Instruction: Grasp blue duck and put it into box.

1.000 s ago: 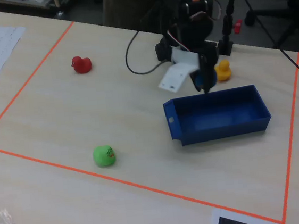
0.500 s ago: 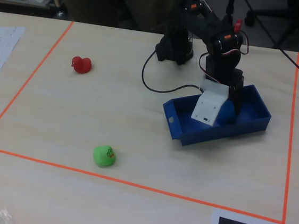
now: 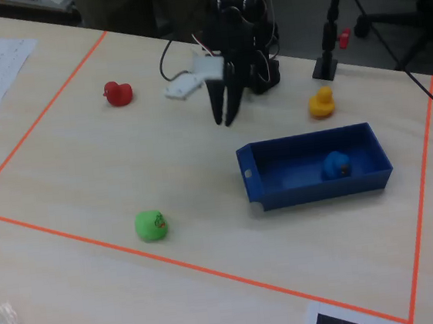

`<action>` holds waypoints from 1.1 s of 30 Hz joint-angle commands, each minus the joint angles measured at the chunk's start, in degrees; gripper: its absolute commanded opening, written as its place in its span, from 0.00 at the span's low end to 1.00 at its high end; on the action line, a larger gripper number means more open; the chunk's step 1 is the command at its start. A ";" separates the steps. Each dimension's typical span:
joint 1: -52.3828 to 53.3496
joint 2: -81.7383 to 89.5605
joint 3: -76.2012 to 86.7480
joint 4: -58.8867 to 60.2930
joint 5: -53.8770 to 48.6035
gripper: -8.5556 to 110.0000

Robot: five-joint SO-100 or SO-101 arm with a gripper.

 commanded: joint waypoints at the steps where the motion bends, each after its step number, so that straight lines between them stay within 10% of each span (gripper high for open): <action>1: 8.35 34.01 28.48 -14.68 -8.88 0.07; 13: 11.25 61.70 61.96 -13.36 -16.00 0.07; 22: 10.63 61.70 62.49 23.12 -26.54 0.07; 33: 11.69 61.70 62.49 23.03 -25.58 0.08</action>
